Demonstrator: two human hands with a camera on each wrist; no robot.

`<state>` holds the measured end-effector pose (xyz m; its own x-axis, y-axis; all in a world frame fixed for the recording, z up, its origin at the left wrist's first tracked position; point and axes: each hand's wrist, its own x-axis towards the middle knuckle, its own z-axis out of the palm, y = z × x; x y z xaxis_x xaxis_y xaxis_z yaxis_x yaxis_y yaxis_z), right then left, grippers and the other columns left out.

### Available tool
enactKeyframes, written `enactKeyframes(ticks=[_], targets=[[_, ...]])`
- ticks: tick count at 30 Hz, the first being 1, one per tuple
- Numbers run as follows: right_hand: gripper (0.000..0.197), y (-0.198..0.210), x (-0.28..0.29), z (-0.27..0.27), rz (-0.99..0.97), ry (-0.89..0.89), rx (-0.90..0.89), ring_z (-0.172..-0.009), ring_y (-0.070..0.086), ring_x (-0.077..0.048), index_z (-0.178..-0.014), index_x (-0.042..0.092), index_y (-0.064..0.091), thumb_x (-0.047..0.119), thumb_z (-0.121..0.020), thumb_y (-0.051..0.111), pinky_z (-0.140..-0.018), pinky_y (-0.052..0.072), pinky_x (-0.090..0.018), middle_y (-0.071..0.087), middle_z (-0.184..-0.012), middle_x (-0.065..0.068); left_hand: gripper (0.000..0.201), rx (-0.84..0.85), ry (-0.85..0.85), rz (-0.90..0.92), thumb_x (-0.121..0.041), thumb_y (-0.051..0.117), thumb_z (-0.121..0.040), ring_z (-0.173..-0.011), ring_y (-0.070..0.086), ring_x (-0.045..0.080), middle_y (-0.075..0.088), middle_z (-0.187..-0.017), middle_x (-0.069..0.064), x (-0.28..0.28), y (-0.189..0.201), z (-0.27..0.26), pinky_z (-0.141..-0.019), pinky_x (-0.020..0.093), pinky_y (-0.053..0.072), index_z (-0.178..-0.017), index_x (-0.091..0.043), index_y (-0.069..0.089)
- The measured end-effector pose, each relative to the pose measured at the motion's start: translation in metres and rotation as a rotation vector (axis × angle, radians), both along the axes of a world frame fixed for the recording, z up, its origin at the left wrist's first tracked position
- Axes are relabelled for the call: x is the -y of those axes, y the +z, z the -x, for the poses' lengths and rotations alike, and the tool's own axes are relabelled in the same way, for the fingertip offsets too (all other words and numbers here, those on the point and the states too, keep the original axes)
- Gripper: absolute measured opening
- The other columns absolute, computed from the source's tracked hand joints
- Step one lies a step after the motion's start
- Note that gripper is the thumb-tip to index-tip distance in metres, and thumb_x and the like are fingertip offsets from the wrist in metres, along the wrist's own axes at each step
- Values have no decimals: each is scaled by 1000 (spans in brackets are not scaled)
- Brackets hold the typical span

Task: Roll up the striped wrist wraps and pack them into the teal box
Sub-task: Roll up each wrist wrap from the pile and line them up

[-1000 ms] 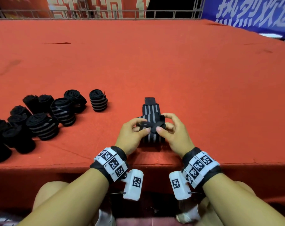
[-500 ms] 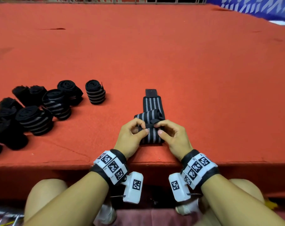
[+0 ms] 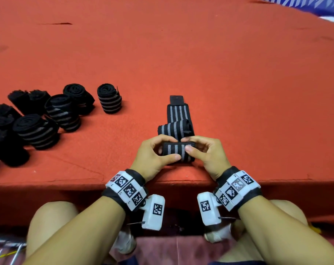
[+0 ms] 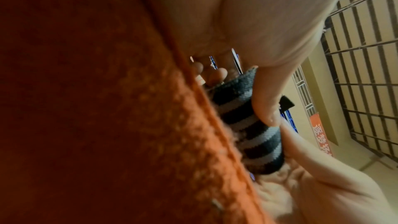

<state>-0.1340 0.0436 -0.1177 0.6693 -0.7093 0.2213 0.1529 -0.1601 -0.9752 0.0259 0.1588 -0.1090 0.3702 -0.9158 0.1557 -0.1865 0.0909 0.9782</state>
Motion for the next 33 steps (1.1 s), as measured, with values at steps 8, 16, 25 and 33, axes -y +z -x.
enactKeyframes(ticks=[8, 16, 25, 33], targets=[[50, 0, -5, 4, 196, 72, 8, -109, 65, -13, -126, 16, 65, 7, -79, 79, -98, 48, -26, 66, -122, -5, 21, -11, 76, -10, -11, 87, -75, -86, 70, 14, 78, -92, 5, -4, 1, 2, -87, 39, 55, -89, -23, 77], [17, -7, -4, 0, 224, -10, -58, -90, 69, -12, -102, 16, 74, 17, -86, 74, -86, 54, -31, 75, -96, 0, 21, 22, 41, 48, -6, 82, -81, -87, 68, 8, 75, -95, 0, -3, 0, 3, -83, 20, 51, -100, -11, 75], [36, -5, -5, 2, 236, 31, -68, -103, 66, -14, -114, 20, 70, 15, -81, 80, -84, 50, -23, 66, -116, 5, 11, -22, 95, 56, -8, 78, -85, -82, 69, 10, 76, -87, 2, -4, -6, 0, -80, 24, 52, -96, -7, 75], [36, -5, -8, 4, 206, 17, -13, -85, 63, -5, -109, 21, 69, 2, -81, 80, -76, 49, -20, 71, -96, 5, 21, -71, 74, 43, -4, 78, -84, -84, 71, 11, 77, -92, 8, -4, -1, 3, -79, 23, 54, -104, -7, 72]])
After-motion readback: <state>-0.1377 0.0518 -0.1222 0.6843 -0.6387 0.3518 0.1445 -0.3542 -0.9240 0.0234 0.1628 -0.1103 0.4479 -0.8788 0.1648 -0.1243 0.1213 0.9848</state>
